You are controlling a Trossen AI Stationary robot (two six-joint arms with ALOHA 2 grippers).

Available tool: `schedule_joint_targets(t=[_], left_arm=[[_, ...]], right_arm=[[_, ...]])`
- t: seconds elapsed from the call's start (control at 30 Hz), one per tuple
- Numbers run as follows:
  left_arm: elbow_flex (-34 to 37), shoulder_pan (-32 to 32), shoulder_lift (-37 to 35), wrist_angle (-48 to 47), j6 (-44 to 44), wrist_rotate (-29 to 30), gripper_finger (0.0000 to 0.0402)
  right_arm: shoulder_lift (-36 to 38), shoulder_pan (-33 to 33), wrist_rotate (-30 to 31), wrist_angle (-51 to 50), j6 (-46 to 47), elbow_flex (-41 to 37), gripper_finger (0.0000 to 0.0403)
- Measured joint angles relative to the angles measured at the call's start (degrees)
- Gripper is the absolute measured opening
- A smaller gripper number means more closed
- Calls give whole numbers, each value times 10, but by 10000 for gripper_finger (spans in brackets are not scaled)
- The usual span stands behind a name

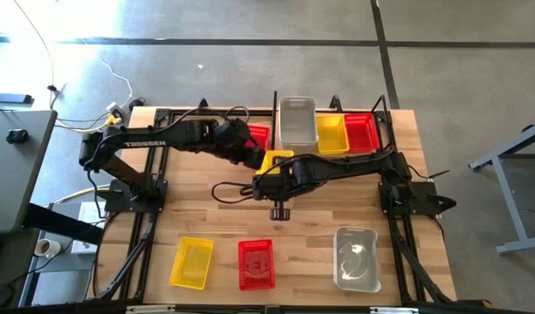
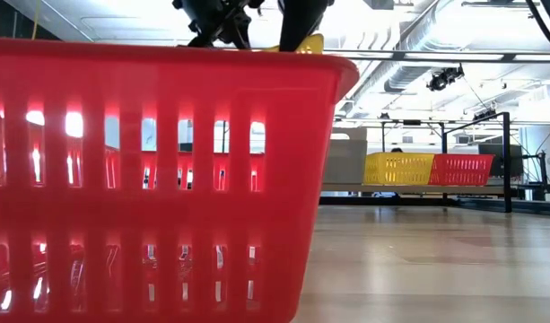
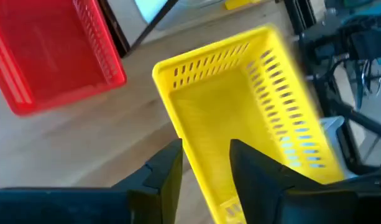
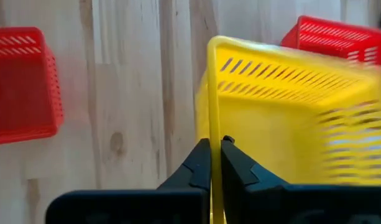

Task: Stack baskets on shelf by color
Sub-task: Stack the top yellow bin on top of the yellow bin on the shelf

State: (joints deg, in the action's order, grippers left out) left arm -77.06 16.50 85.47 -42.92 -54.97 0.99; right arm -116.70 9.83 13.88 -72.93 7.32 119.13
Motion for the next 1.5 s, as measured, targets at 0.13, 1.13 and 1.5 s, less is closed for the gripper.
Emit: schedule_joint_targets(t=[0.13,1.13,1.5], left_arm=[[0,34,0,0,50,-12,133],[0,154,-5,8,387,-93,127],[0,154,-5,8,387,-93,127]], right_arm=[[4,-4,-8,-21,21,0,0],[188,-62,296,-157,189,1,0],[321,-132,310,-105,130,-167,0]])
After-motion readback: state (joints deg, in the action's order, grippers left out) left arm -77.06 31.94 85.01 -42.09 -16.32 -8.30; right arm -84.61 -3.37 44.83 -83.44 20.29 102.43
